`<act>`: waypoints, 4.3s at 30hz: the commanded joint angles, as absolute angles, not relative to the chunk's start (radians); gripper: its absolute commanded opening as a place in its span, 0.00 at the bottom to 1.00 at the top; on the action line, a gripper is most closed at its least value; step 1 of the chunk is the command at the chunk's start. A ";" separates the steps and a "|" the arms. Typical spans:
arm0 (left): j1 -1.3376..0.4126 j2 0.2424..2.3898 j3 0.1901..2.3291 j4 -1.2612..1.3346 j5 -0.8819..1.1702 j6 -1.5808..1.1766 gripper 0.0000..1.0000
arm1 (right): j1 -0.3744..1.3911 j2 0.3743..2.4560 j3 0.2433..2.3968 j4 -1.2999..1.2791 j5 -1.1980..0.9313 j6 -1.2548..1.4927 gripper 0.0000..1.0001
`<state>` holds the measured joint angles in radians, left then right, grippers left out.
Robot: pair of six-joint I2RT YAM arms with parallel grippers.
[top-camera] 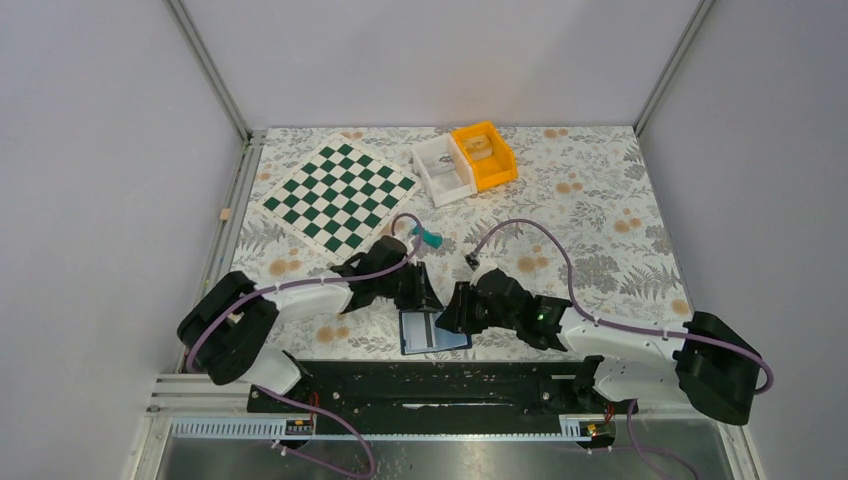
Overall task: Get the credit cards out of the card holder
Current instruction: Remove the credit card from the card holder.
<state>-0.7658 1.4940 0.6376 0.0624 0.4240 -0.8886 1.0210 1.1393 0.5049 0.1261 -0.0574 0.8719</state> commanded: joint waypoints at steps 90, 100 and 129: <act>-0.678 1.466 0.459 -0.060 0.255 -0.748 0.13 | 0.711 1.515 0.473 0.406 -0.561 0.786 0.00; -0.677 1.460 0.443 -0.056 0.236 -0.746 0.13 | 0.688 1.507 0.517 0.274 -0.599 0.722 0.00; -0.678 1.408 0.433 -0.051 0.229 -0.757 0.15 | 0.637 1.340 0.519 0.084 -0.541 0.681 0.00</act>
<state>-0.6800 1.4014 0.4740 0.0433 0.3508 -0.7940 0.6510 1.3960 0.4934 0.1619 -0.5720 0.7200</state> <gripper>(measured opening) 0.135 0.018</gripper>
